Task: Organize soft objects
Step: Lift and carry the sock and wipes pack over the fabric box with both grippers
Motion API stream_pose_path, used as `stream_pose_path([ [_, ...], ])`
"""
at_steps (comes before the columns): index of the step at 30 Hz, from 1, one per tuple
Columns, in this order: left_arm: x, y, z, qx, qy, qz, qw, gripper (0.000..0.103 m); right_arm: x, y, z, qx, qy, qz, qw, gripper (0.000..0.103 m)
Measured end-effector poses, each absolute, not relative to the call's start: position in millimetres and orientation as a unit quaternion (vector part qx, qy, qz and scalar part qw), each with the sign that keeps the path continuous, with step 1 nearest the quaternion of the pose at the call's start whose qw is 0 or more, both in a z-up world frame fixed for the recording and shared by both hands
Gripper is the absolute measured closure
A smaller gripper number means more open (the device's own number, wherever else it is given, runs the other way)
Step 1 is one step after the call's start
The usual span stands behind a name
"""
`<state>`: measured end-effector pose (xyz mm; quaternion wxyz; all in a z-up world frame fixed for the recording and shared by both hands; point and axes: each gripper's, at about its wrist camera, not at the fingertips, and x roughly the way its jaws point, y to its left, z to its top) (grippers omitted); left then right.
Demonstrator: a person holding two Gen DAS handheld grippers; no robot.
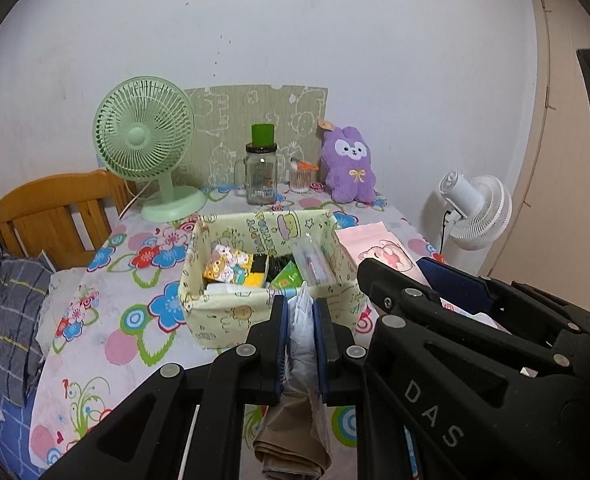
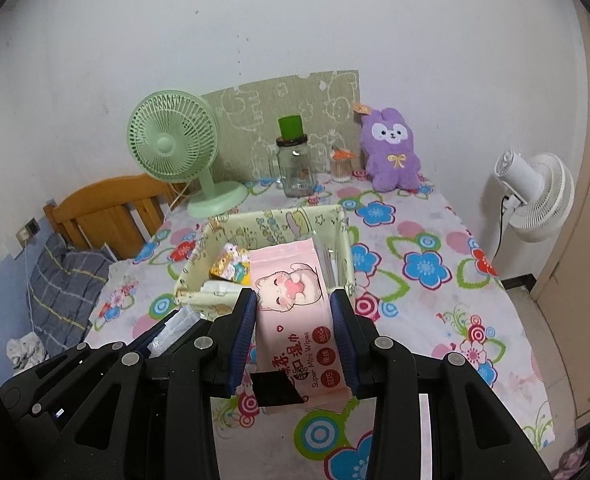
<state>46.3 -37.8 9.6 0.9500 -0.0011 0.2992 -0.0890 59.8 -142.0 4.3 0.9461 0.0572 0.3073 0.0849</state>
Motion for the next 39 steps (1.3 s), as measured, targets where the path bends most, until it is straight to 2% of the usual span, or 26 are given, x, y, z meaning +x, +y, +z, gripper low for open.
stream_pose_path([
  [39,144.3,-32.4,3.2,0.003,0.290,-0.071,0.954,0.093,160.0,-137.2,1.2,0.059,0.304,0.085,0.947,0.061],
])
